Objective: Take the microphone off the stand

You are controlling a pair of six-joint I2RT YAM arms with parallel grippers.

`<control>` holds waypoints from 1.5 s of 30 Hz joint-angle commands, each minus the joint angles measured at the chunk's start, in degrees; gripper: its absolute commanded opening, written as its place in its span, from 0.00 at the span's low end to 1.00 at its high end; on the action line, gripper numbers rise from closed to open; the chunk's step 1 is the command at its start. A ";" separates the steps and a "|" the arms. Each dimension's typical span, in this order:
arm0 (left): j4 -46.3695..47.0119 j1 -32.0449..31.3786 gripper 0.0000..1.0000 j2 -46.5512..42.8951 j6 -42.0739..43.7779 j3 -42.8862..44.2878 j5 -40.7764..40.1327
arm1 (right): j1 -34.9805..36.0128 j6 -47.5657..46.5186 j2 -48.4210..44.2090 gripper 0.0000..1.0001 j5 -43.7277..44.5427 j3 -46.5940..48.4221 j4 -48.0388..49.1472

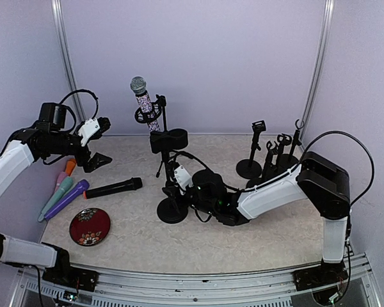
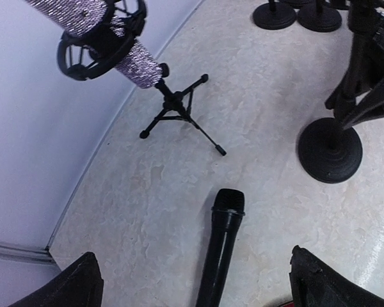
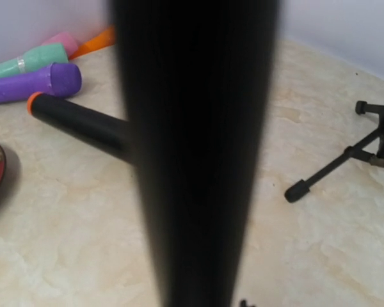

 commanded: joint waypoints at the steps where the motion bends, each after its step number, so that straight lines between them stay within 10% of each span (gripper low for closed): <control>1: -8.22 -3.91 0.99 -1.46 6.33 3.59 4.15 | -0.66 0.98 -5.12 0.00 1.93 0.41 -1.97; 8: -1.25 -22.21 0.85 -9.00 14.08 -3.24 -12.15 | -4.19 15.43 -11.09 0.00 -4.65 12.46 -16.95; 18: 9.54 -43.03 0.98 -19.86 29.29 -18.19 -24.25 | -7.89 27.10 -13.20 0.00 -17.77 29.24 -38.42; 31: 16.79 -47.18 0.92 -16.65 30.60 -17.54 -24.65 | -10.10 33.47 -15.66 0.00 -26.08 35.61 -51.26; 45: 22.36 -48.40 0.63 -10.23 23.86 -15.43 -26.28 | -9.85 35.01 -15.32 0.00 -27.03 38.98 -52.19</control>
